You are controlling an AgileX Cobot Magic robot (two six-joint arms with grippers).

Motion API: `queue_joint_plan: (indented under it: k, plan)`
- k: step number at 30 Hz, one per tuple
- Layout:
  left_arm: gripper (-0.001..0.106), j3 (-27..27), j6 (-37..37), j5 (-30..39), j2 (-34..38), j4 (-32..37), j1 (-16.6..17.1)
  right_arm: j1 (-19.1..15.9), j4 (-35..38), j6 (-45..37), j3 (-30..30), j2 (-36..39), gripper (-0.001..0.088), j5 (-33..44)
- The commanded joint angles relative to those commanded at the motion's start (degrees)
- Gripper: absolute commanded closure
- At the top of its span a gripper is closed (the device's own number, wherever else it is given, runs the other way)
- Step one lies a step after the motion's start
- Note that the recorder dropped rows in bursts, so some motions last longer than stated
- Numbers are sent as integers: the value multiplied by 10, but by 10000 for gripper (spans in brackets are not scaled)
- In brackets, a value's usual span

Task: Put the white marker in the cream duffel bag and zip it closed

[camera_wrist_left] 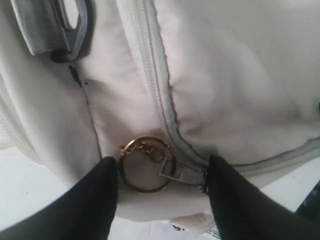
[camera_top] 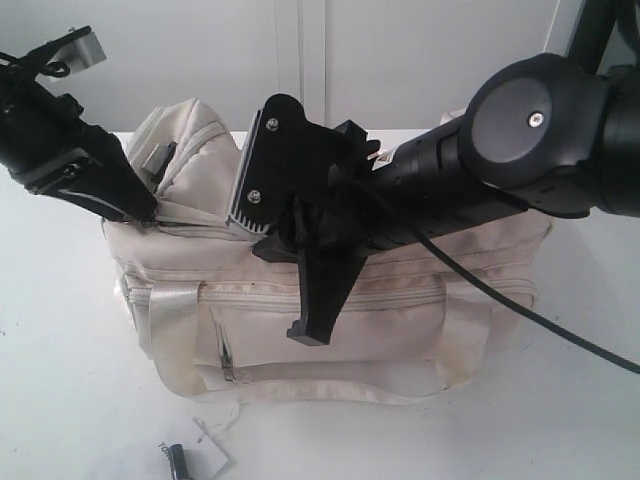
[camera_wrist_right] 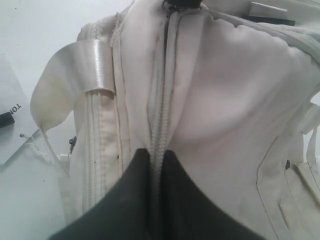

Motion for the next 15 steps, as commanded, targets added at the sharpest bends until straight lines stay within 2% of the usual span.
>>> queue_joint_plan:
  k: [5, 7, 10, 13, 15]
  plan:
    - [462, 0, 0, 18, 28, -28, 8, 0, 0, 5, 0, 0, 868, 0]
    - [462, 0, 21, 37, 35, -64, 22, 0, 0, 5, 0, 0, 868, 0]
    - [475, 0, 31, 46, 36, -72, 22, 0, 0, 5, 0, 0, 868, 0]
    - [580, 0, 34, 54, 36, -81, 22, 0, 0, 5, 0, 0, 868, -1]
    - [695, 0, 38, 58, 36, -88, 22, 0, -1, 5, 0, 0, 868, -1]
